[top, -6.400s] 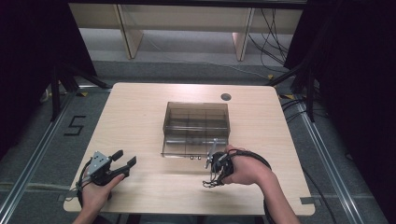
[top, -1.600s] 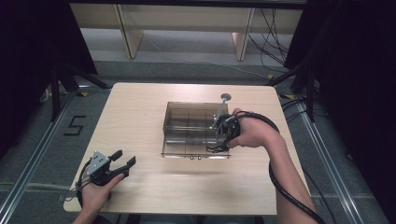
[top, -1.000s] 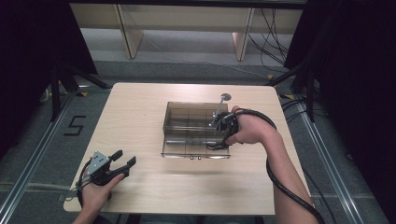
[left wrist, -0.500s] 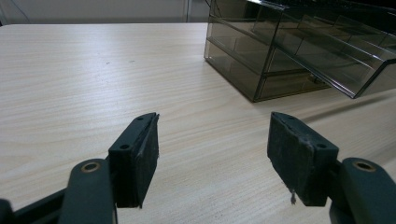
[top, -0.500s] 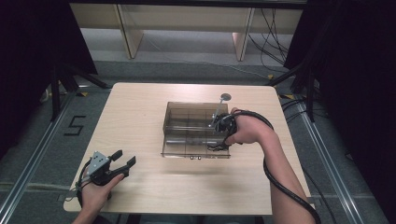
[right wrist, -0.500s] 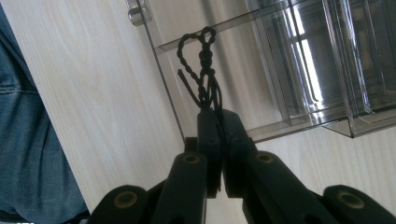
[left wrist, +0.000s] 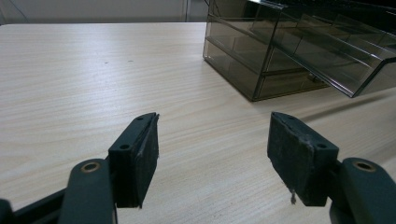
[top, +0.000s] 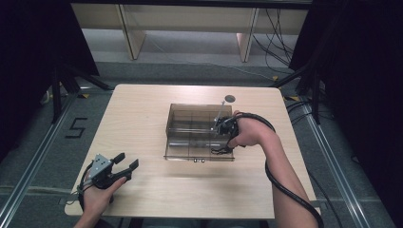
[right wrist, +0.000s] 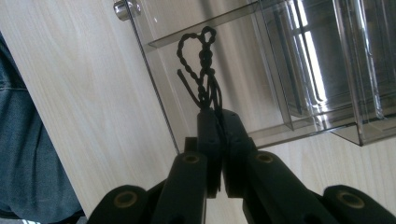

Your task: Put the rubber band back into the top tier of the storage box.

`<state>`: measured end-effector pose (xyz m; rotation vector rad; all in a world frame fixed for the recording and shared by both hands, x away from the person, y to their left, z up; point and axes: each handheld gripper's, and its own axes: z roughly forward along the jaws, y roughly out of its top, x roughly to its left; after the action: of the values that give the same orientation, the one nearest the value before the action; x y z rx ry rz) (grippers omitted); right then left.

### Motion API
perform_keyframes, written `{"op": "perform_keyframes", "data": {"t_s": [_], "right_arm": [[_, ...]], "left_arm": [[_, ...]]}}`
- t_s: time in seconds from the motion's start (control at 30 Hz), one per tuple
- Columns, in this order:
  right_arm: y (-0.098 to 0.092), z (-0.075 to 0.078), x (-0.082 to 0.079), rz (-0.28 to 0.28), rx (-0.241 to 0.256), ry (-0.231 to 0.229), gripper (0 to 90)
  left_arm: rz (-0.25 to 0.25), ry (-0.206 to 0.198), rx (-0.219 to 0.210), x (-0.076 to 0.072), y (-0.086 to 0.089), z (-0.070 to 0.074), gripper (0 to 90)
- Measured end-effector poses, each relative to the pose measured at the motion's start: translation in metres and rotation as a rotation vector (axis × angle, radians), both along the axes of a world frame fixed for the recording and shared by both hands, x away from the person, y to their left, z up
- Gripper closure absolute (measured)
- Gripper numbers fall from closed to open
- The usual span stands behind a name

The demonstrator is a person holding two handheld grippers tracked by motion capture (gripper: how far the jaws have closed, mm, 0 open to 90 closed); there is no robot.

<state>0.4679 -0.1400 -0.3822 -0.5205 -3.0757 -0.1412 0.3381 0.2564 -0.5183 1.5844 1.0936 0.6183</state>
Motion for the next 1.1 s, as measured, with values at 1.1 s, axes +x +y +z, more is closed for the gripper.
{"op": "perform_keyframes", "data": {"t_s": [1.1], "right_arm": [[-0.013,0.012,-0.012,-0.015,0.008,-0.024,79.7]], "left_arm": [[0.005,-0.001,-0.002,0.0,-0.001,0.0,33.9]]}}
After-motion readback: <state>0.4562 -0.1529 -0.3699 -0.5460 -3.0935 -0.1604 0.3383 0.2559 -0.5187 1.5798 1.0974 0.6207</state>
